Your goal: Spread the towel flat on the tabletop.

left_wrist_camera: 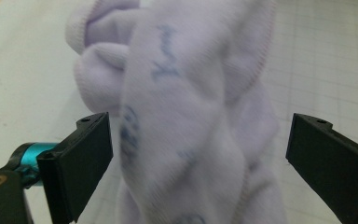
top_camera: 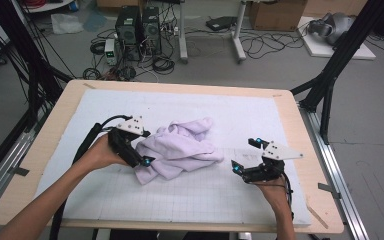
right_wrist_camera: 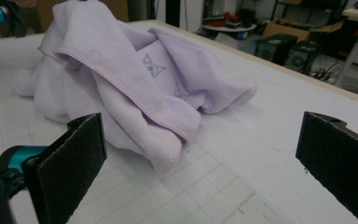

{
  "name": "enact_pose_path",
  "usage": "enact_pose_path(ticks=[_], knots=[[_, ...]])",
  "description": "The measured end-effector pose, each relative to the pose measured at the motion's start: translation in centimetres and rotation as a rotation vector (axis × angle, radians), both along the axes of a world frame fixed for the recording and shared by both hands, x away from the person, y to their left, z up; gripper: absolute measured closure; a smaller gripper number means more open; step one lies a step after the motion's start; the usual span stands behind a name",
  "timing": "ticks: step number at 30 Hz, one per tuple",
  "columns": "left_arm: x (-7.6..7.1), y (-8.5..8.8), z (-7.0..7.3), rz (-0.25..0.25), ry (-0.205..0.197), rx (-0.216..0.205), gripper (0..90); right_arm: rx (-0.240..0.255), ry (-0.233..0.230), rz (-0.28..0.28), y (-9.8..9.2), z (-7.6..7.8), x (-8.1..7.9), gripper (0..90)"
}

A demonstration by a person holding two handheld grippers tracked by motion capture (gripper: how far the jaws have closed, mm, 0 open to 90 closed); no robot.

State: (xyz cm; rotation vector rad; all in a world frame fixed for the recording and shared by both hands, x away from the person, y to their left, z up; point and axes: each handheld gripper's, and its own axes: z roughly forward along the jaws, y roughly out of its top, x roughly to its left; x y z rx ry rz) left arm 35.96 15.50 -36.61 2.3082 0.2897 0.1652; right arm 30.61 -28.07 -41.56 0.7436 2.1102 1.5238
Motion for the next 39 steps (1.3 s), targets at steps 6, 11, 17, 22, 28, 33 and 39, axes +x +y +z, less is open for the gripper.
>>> enact_pose_path(ticks=[6, 11, 17, 22, 28, 33, 39], knots=[[-1.7, 1.6, -0.8, 0.062, -0.046, -0.002, 10.4, -0.058, 0.026, 0.070, 1.4, 1.0, 1.6, 5.5], [-1.9, 2.1, -1.1, 0.082, -0.025, 0.001, 23.4, -0.145, 0.072, 0.168, 3.1, 1.5, 3.7, 20.2], [-1.4, 1.5, -1.5, 0.103, -0.003, 0.015, 34.6, -0.219, 0.104, 0.198, 4.6, 1.1, 5.2, 28.3], [-1.0, 1.4, -1.6, 0.119, 0.017, 0.023, 56.5, -0.310, 0.146, 0.248, 6.3, 0.7, 6.7, 34.8], [-0.6, 1.5, -1.9, 0.117, 0.045, 0.034, 73.8, -0.405, 0.179, 0.312, 7.8, -0.3, 7.4, 49.3], [-0.4, 1.8, -1.8, 0.114, 0.062, 0.017, 78.3, -0.465, 0.167, 0.346, 8.5, -0.1, 7.6, 84.4], [-0.1, 2.8, -1.2, 0.115, 0.060, -0.029, 79.6, -0.405, 0.115, 0.351, 8.1, 1.5, 7.0, 86.7]])
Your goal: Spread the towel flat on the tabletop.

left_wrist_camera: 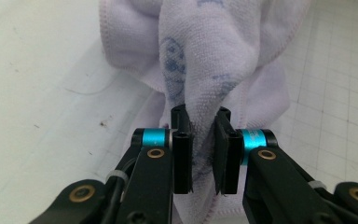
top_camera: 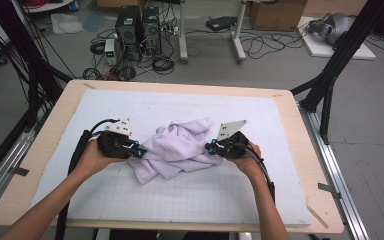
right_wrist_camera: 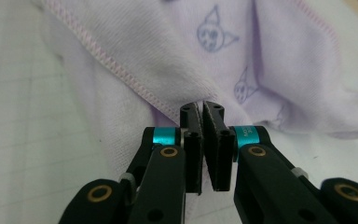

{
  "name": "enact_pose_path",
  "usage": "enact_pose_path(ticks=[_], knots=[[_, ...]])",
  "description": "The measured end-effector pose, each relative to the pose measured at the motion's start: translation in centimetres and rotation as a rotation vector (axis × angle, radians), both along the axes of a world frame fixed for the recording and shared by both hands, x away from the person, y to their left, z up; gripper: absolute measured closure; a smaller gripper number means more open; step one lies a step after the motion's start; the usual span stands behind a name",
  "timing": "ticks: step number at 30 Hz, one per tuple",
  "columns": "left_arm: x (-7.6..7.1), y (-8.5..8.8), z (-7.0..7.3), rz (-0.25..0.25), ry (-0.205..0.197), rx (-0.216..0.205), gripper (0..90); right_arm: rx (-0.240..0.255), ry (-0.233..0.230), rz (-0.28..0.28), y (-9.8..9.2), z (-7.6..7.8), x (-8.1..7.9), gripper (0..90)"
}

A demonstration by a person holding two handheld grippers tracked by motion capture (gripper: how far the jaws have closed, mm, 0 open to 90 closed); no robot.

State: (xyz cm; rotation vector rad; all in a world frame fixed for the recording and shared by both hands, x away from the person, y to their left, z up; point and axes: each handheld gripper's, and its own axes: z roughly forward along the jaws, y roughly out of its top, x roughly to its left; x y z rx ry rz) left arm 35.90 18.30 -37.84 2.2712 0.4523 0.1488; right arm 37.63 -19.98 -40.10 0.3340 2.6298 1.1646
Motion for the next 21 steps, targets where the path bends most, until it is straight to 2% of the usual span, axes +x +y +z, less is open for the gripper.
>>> enact_pose_path(ticks=[1, 4, 5, 8, 9, 12, 13, 14, 16, 17, 18, 19, 20, 21], knots=[[0.1, 0.2, 0.2, 0.001, 0.003, -0.027, 79.6, 0.030, -0.001, 0.002, -0.3, 0.4, -0.2, 87.0], [0.1, 0.5, 0.8, -0.006, -0.009, -0.040, 79.6, 0.123, 0.011, -0.013, -1.3, 1.5, -0.7, 87.2], [-0.1, 0.7, 1.2, -0.020, 0.001, -0.060, 79.8, 0.152, 0.018, -0.005, -1.6, 1.8, -0.9, 87.3], [-0.5, 0.9, 1.6, -0.041, -0.003, -0.068, 79.9, 0.215, 0.039, 0.026, -2.5, 2.7, -1.8, 87.7], [-0.7, 1.1, 1.8, -0.060, -0.009, -0.061, 79.9, 0.215, 0.039, 0.026, -2.5, 2.7, -1.8, 87.7], [-1.4, 1.3, 2.2, -0.095, -0.004, -0.066, 79.7, 0.236, 0.061, 0.093, -2.8, 3.6, -3.1, 88.0], [-2.0, 1.5, 2.2, -0.125, -0.001, -0.062, 79.6, 0.241, 0.058, 0.121, -2.9, 3.8, -3.5, 88.0], [-2.0, 1.5, 2.2, -0.125, -0.001, -0.062, 79.6, 0.240, 0.051, 0.152, -2.9, 4.0, -3.9, 88.0], [-2.7, 1.5, 2.1, -0.166, 0.014, -0.064, 79.5, 0.244, 0.053, 0.217, -2.9, 4.4, -4.8, 88.0], [-3.6, 1.4, 2.0, -0.211, 0.031, -0.058, 79.5, 0.245, 0.059, 0.249, -2.8, 4.5, -5.2, 88.0], [-3.6, 1.4, 2.0, -0.211, 0.031, -0.058, 79.4, 0.244, 0.072, 0.289, -2.7, 4.6, -5.7, 88.0], [-4.0, 1.3, 1.9, -0.245, 0.038, -0.050, 79.2, 0.236, 0.085, 0.337, -2.6, 4.7, -6.2, 88.0], [-5.1, 0.9, 1.7, -0.328, 0.079, -0.047, 78.8, 0.226, 0.106, 0.386, -2.4, 4.6, -6.8, 88.0], [-5.1, 0.9, 1.7, -0.328, 0.079, -0.047, 77.5, 0.226, 0.106, 0.386, -2.4, 4.6, -6.8, 88.0]])
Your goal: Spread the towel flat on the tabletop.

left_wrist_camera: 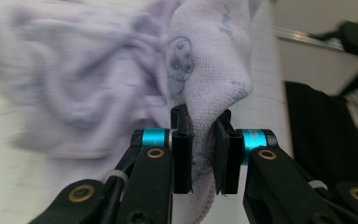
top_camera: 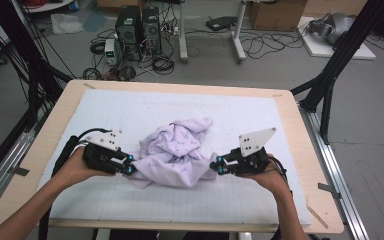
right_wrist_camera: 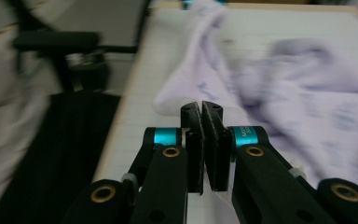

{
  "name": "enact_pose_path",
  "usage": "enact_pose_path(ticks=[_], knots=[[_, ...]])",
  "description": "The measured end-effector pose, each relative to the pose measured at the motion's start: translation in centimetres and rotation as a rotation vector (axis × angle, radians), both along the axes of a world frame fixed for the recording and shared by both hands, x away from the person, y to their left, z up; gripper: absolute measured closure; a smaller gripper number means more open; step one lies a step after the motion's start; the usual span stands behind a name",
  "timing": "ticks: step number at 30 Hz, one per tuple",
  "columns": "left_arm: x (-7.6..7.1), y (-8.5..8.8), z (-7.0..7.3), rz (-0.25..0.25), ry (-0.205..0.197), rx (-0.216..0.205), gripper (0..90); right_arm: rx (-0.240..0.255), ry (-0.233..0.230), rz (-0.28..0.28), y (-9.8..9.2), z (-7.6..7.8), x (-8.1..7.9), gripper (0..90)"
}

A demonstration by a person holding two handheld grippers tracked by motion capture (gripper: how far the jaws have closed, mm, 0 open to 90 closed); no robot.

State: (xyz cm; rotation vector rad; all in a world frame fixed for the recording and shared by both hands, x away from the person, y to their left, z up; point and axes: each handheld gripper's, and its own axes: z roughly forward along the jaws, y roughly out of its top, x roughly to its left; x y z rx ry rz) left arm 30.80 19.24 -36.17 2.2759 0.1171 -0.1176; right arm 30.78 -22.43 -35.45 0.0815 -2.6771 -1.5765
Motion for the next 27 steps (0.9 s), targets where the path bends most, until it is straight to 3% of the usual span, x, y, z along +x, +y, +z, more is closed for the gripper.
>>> enact_pose_path(ticks=[1, 2, 3, 4, 6, 7, 8, 9, 10, 11, 12, 14, 15, 16, 17, 22, 27], knots=[[-0.7, -0.3, -0.2, -0.075, 0.033, 0.006, 74.5, -0.022, 0.064, 0.166, 0.4, -0.3, -1.2, 87.9], [-1.1, -0.5, -0.3, -0.106, 0.042, 0.011, 67.2, -0.026, 0.089, 0.212, 0.5, -0.5, -1.6, 87.5], [-1.5, -0.8, -0.6, -0.134, 0.031, 0.023, 53.2, -0.033, 0.091, 0.241, 0.5, -0.7, -2.0, 83.5], [-1.7, -0.9, -0.7, -0.127, 0.010, 0.028, 40.9, -0.030, 0.061, 0.203, 0.4, -0.8, -2.1, 71.3], [-1.3, -0.7, -0.6, -0.037, -0.036, 0.022, 36.1, -0.025, 0.091, 0.092, -0.1, -1.0, -1.5, 60.6], [-1.3, -0.7, -0.6, -0.037, -0.036, 0.022, 35.7, -0.019, 0.085, 0.055, -0.2, -1.0, -1.3, 60.9], [-1.0, -0.5, -0.5, -0.014, -0.045, 0.013, 35.7, -0.019, 0.085, 0.055, -0.2, -1.0, -1.3, 60.9], [-0.6, -0.2, -0.3, 0.026, -0.060, 0.000, 35.1, -0.021, 0.060, -0.012, -0.2, -1.0, -0.8, 58.6], [-0.3, 0.0, -0.3, 0.055, -0.072, -0.006, 35.1, -0.021, 0.060, -0.012, -0.2, -1.0, -0.8, 58.6], [0.0, 0.1, -0.3, 0.091, -0.092, 0.002, 35.0, -0.051, 0.052, -0.097, -0.1, -1.1, -0.2, 57.3], [0.3, 0.2, -0.4, 0.122, -0.106, 0.017, 35.0, -0.051, 0.052, -0.097, -0.1, -1.1, -0.2, 57.3], [0.7, 0.2, -0.8, 0.169, -0.112, 0.035, 36.0, -0.122, 0.023, -0.207, 0.4, -1.6, 0.7, 55.8], [1.0, 0.1, -1.1, 0.187, -0.124, 0.051, 36.0, -0.152, 0.006, -0.243, 0.7, -1.8, 1.1, 55.9], [1.3, 0.0, -1.6, 0.200, -0.121, 0.071, 36.0, -0.152, 0.006, -0.243, 0.7, -1.8, 1.1, 55.9], [1.5, -0.2, -2.0, 0.212, -0.121, 0.092, 36.6, -0.210, -0.006, -0.296, 1.3, -2.4, 1.9, 56.0], [2.2, -1.1, -3.7, 0.231, -0.136, 0.180, 38.8, -0.340, 0.013, -0.351, 2.6, -4.0, 3.4, 56.0], [3.0, -2.0, -4.9, 0.248, -0.118, 0.223, 42.9, -0.417, 0.014, -0.301, 3.7, -5.3, 4.1, 55.2]])
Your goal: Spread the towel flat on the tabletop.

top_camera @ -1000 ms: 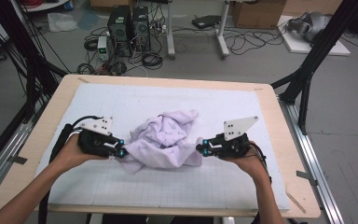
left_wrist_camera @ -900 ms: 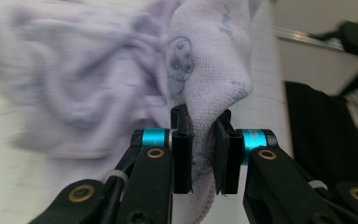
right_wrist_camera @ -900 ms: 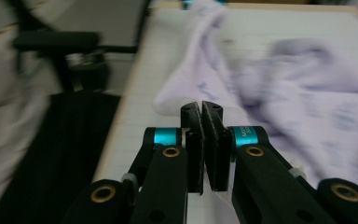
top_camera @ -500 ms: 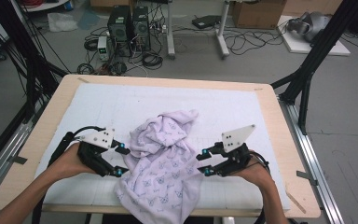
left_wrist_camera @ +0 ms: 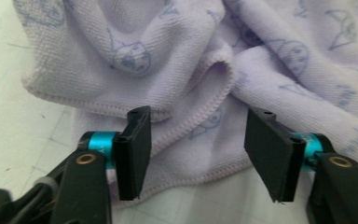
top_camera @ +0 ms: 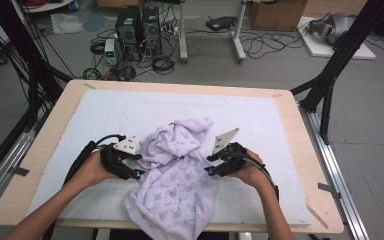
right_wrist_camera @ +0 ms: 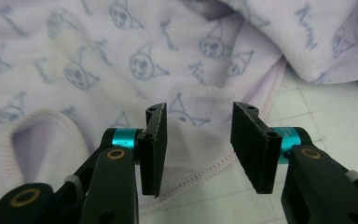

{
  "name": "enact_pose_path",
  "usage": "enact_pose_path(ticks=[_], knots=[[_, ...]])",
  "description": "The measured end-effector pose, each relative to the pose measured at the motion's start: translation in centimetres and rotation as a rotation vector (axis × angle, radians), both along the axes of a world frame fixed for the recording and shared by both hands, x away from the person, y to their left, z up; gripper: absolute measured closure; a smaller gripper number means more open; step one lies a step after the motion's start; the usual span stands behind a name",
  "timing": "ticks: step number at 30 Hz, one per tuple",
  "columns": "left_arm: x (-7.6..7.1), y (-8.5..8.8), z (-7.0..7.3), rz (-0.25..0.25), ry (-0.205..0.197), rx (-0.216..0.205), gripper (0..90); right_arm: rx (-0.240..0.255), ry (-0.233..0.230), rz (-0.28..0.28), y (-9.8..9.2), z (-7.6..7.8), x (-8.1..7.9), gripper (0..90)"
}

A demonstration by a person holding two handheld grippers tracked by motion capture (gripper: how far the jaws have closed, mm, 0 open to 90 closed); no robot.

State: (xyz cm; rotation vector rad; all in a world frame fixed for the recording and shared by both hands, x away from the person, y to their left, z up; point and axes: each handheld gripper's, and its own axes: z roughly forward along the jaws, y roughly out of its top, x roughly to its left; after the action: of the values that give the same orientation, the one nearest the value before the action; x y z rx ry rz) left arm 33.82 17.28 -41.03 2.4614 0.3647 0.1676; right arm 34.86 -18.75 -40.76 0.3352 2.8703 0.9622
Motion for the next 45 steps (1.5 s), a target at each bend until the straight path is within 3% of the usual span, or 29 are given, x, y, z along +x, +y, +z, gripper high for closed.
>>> enact_pose_path(ticks=[2, 4, 5, 6, 7, 8, 9, 10, 13, 14, 16, 18, 23, 26, 27, 29, 30, 32, 33, 34, 35, 36, 37, 38, 39, 40, 41, 43, 45], knots=[[0.5, -0.7, -0.3, 0.029, -0.004, 0.008, 43.8, -0.053, -0.011, -0.009, 0.4, -0.4, 0.3, 54.5], [0.8, -0.9, -0.4, 0.036, 0.000, 0.016, 46.0, -0.074, -0.017, -0.015, 0.6, -0.7, 0.4, 55.0], [0.9, -1.2, -0.5, 0.040, 0.004, 0.017, 50.7, -0.113, -0.012, -0.002, 1.1, -1.2, 0.6, 61.5], [1.0, -1.4, -0.5, 0.036, 0.012, 0.024, 50.7, -0.113, -0.012, -0.002, 1.1, -1.2, 0.6, 61.5], [1.1, -1.6, -0.6, 0.035, 0.006, 0.032, 58.1, -0.134, -0.010, 0.008, 1.3, -1.3, 0.5, 67.1], [1.1, -1.8, -0.6, 0.035, 0.005, 0.039, 64.1, -0.142, -0.018, 0.016, 1.5, -1.2, 0.5, 81.3], [1.1, -2.0, -0.7, 0.039, 0.004, 0.040, 64.1, -0.142, -0.018, 0.016, 1.5, -1.2, 0.5, 81.3], [1.1, -2.1, -0.7, 0.036, 0.002, 0.041, 69.7, -0.154, -0.034, 0.012, 1.6, -1.0, 0.4, 83.6], [1.1, -2.1, -0.4, 0.045, 0.011, 0.040, 81.5, -0.137, -0.008, -0.003, 1.5, -1.0, 0.5, 85.1], [1.1, -1.9, -0.2, 0.046, 0.019, 0.033, 82.7, -0.123, -0.005, -0.007, 1.3, -0.9, 0.5, 85.3], [1.2, -1.4, 0.1, 0.046, 0.029, 0.011, 84.0, -0.030, -0.012, -0.017, 0.2, 0.1, 0.5, 85.4], [1.3, -0.9, 0.5, 0.057, 0.027, -0.011, 84.0, -0.004, -0.013, -0.022, -0.2, 0.5, 0.4, 85.5], [1.4, 1.3, 2.5, 0.074, 0.021, -0.119, 84.1, 0.174, -0.041, -0.030, -3.4, 2.9, -0.9, 85.6], [1.3, 2.5, 3.7, 0.070, 0.008, -0.156, 84.2, 0.217, -0.056, -0.032, -4.5, 3.6, -1.4, 85.6], [1.3, 3.0, 4.1, 0.076, -0.007, -0.157, 84.2, 0.258, -0.074, -0.036, -5.6, 4.1, -1.9, 85.6], [1.3, 3.8, 4.7, 0.107, -0.018, -0.189, 84.2, 0.274, -0.081, -0.038, -5.9, 4.3, -2.1, 85.6], [1.4, 4.3, 5.1, 0.118, -0.022, -0.201, 84.3, 0.325, -0.086, -0.027, -7.0, 4.9, -2.9, 85.6], [1.4, 5.1, 5.6, 0.137, -0.034, -0.212, 84.3, 0.372, -0.086, 0.010, -7.6, 5.3, -3.8, 85.6], [1.3, 5.4, 5.8, 0.142, -0.028, -0.225, 84.3, 0.372, -0.086, 0.010, -7.6, 5.3, -3.8, 85.6], [1.3, 5.7, 5.9, 0.138, -0.029, -0.229, 84.3, 0.384, -0.067, 0.070, -8.2, 5.5, -4.6, 85.5], [1.1, 5.9, 5.9, 0.138, -0.029, -0.225, 84.3, 0.384, -0.067, 0.070, -8.2, 5.5, -4.6, 85.5], [0.9, 6.1, 5.8, 0.113, -0.018, -0.221, 84.2, 0.378, -0.055, 0.092, -8.4, 5.4, -4.9, 85.1], [0.7, 6.2, 5.6, 0.093, 0.002, -0.224, 78.6, 0.345, -0.010, 0.129, -8.8, 5.0, -5.3, 79.6], [0.5, 6.3, 5.1, 0.073, 0.017, -0.209, 66.6, 0.306, -0.010, 0.111, -9.0, 4.8, -5.5, 72.2], [0.2, 6.4, 4.7, 0.068, 0.015, -0.195, 66.6, 0.306, -0.010, 0.111, -9.0, 4.8, -5.5, 72.2], [0.1, 6.3, 4.2, 0.074, 0.016, -0.180, 44.1, 0.286, -0.003, 0.066, -9.1, 4.4, -5.2, 63.9], [-0.1, 6.4, 3.8, 0.075, 0.015, -0.165, 44.1, 0.286, -0.003, 0.066, -9.1, 4.4, -5.2, 63.9], [-0.3, 6.5, 3.2, 0.056, 0.014, -0.141, 40.6, 0.267, -0.051, 0.011, -8.9, 4.2, -4.9, 56.8], [-0.5, 6.3, 2.5, 0.056, 0.025, -0.118, 35.7, 0.242, -0.046, -0.033, -8.0, 4.0, -4.0, 56.8]])
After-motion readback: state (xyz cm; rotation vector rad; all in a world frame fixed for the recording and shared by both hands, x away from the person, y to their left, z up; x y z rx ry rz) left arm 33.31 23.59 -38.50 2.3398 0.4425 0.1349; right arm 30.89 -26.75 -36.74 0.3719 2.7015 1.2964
